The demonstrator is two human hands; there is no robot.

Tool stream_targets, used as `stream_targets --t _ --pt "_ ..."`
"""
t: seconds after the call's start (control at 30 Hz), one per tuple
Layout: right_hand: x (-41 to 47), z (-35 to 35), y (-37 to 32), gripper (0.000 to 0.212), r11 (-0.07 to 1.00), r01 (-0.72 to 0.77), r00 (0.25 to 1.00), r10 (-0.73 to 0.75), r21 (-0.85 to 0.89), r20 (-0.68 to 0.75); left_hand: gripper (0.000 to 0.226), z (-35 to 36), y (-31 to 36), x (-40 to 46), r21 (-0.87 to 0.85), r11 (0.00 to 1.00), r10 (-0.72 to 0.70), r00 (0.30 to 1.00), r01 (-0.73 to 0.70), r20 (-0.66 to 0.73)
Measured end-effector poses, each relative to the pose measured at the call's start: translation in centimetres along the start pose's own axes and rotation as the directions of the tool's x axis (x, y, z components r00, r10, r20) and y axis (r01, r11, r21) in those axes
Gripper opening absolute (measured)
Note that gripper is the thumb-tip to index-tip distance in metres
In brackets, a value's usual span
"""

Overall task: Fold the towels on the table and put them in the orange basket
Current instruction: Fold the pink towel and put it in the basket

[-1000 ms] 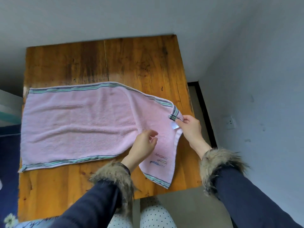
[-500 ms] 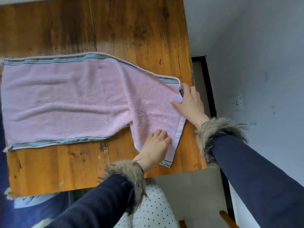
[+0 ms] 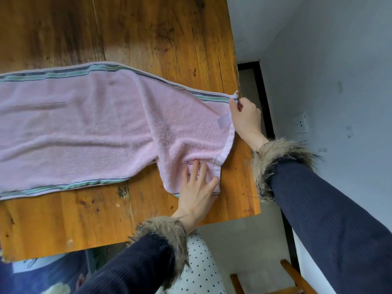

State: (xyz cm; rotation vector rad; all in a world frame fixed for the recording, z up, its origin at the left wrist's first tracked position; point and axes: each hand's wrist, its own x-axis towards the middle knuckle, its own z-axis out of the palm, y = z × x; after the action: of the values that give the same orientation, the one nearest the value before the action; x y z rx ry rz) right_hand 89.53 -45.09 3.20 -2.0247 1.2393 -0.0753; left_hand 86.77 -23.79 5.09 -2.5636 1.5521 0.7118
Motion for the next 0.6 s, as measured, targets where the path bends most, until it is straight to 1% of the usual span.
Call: stream_targets --t 0.07,0.13,0.17,0.23,0.27,0.3,0.37,0.43,0.47,0.5,0.53,0.6 --pt "0.2 -0.1 0.0 0.034 1.000 0.005 1.000 -0.005 -0.022 -0.020 0.020 0.3 0.0 0.3 -0.033 0.999 -0.003 0.998 0.001 -0.066" --pt "0.3 -0.2 -0.1 0.028 0.999 -0.010 0.999 0.009 -0.033 -0.033 0.012 0.5 -0.1 0.4 -0.079 0.997 0.008 0.994 -0.017 -0.113" --pt "0.2 -0.2 -0.3 0.030 0.999 -0.014 0.999 0.013 -0.030 -0.039 0.010 0.5 -0.2 0.4 -0.116 0.993 0.010 0.991 -0.026 -0.136" --pt "-0.1 -0.5 -0.6 0.036 1.000 -0.011 0.999 0.010 -0.022 -0.046 0.009 0.4 -0.8 0.3 -0.234 0.971 -0.001 0.985 -0.040 -0.174" --pt "-0.3 -0.7 -0.9 0.035 1.000 -0.008 0.999 0.007 -0.012 -0.046 0.011 0.1 -1.2 0.3 -0.335 0.942 -0.030 0.987 -0.025 -0.156" --pt "-0.5 -1.1 -1.3 0.031 1.000 -0.006 0.999 0.006 0.001 -0.047 0.013 -0.5 -1.7 0.3 -0.457 0.889 -0.078 0.991 0.019 -0.110" --pt "-1.0 -1.9 -2.6 0.022 0.999 0.000 0.999 0.002 0.038 -0.053 0.010 -2.3 -2.7 0.3 -0.687 0.716 -0.167 0.986 0.120 -0.002" --pt "-1.4 -2.7 -4.4 0.017 0.996 0.018 0.998 -0.013 0.086 -0.060 0.009 -4.4 -3.8 0.4 -0.826 0.539 -0.234 0.971 0.162 0.038" --pt "-1.6 -3.1 -5.5 0.014 0.994 0.030 0.998 -0.024 0.109 -0.056 0.010 -5.6 -4.5 0.2 -0.864 0.473 -0.263 0.964 0.171 0.047" --pt "-1.9 -3.4 -6.9 0.011 0.991 0.042 0.998 -0.036 0.129 -0.048 0.008 -6.7 -5.3 0.0 -0.883 0.435 -0.290 0.956 0.175 0.047" --pt "-2.1 -3.6 -8.3 0.009 0.988 0.053 0.998 -0.049 0.145 -0.036 0.008 -7.8 -6.2 -0.3 -0.891 0.422 -0.315 0.949 0.166 0.028" --pt "-2.5 -3.9 -11.3 0.006 0.983 0.083 0.997 -0.083 0.161 -0.010 0.013 -9.8 -8.4 -1.3 -0.885 0.443 -0.365 0.930 0.142 -0.033"
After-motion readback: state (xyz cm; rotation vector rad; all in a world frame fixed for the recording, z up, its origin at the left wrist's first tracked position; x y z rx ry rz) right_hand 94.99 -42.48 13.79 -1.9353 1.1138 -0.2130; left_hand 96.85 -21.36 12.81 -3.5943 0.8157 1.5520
